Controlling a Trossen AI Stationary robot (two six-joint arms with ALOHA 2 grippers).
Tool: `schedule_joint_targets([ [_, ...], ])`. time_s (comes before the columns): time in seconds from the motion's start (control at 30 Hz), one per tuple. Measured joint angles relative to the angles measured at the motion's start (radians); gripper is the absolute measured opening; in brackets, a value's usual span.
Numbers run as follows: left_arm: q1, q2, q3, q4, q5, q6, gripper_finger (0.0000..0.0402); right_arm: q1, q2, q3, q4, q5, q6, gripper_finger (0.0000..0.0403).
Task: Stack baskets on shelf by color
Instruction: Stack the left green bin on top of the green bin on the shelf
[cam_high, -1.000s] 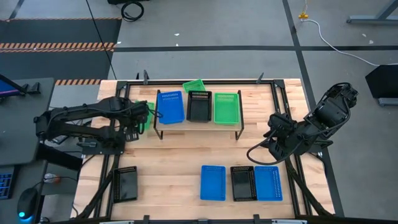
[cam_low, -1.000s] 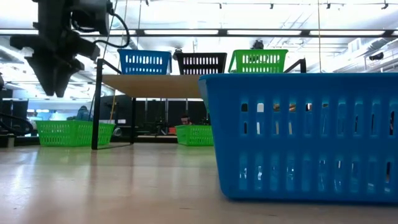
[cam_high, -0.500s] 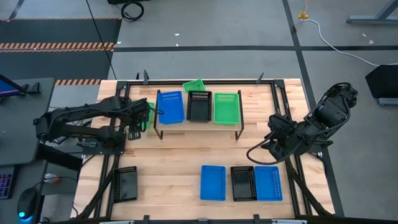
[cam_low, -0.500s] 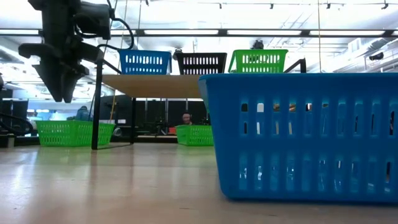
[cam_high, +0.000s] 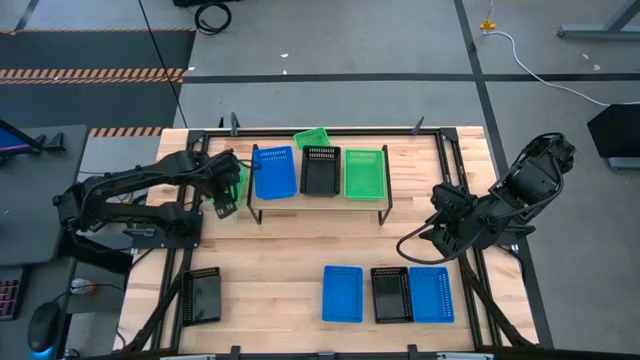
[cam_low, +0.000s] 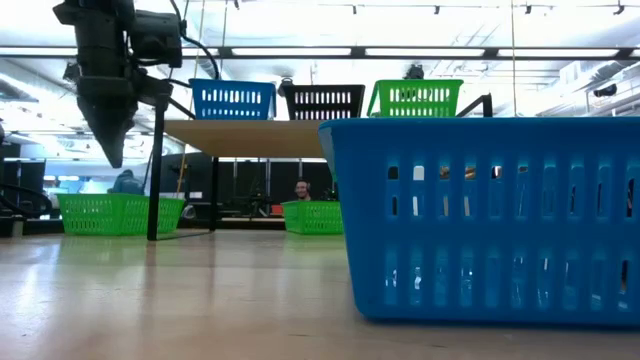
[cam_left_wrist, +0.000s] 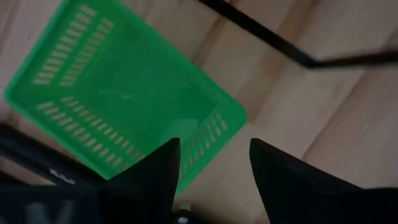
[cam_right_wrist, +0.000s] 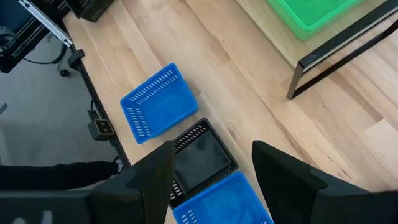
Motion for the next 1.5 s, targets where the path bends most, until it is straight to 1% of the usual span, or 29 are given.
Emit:
schedule_joint_targets([
  [0.13,0.023,0.000,-0.001,-0.009,-0.009,-0.129,0.0195,0.000,0.000,0.000,0.000,0.000,-0.001,0.0220],
  [0.3,0.048,0.000,-0.065,-0.018,-0.019,-0.455,0.0196,0.000,0.000,0.000,0.000,0.000,-0.003,0.0220],
  [0.43,0.045,0.000,-0.134,-0.013,0.018,-0.654,0.0196,0.000,0.000,0.000,0.000,0.000,-0.013,0.0220],
  [0.5,0.045,0.000,-0.150,-0.017,0.025,-0.711,0.0195,0.000,0.000,0.000,0.000,0.000,-0.028,0.0220],
  [0.7,0.045,0.000,-0.130,-0.016,0.033,-0.735,0.0194,0.000,0.000,0.000,-0.001,-0.003,-0.061,0.0220],
  [0.8,0.045,0.000,-0.104,-0.017,0.006,-0.737,0.0191,0.000,0.000,0.000,-0.002,-0.003,-0.064,0.0220],
  [0.87,0.049,0.000,-0.077,-0.022,-0.036,-0.737,0.0190,0.000,0.000,0.000,-0.003,-0.003,-0.064,0.0220],
  [0.97,0.073,0.000,-0.047,-0.038,-0.127,-0.723,0.0190,0.000,0.000,0.000,-0.003,-0.004,-0.064,0.0220],
  [1.03,0.106,0.000,-0.044,-0.042,-0.172,-0.703,0.0190,0.000,0.000,0.000,-0.003,-0.004,-0.061,0.0220],
  [1.13,0.178,0.000,-0.047,-0.061,-0.205,-0.688,0.0190,0.000,0.000,0.000,-0.003,-0.004,-0.053,0.0220],
  [1.3,0.321,0.000,-0.047,-0.040,-0.204,-0.589,0.0190,0.000,0.000,0.000,0.007,-0.004,-0.053,0.0220],
  [1.4,0.389,0.006,-0.047,-0.007,-0.152,-0.538,0.0190,0.000,0.000,0.000,0.014,-0.004,-0.049,0.0220],
  [1.5,0.430,0.034,-0.047,0.016,-0.104,-0.499,0.0190,0.000,0.000,0.000,0.014,-0.004,-0.027,0.0220],
])
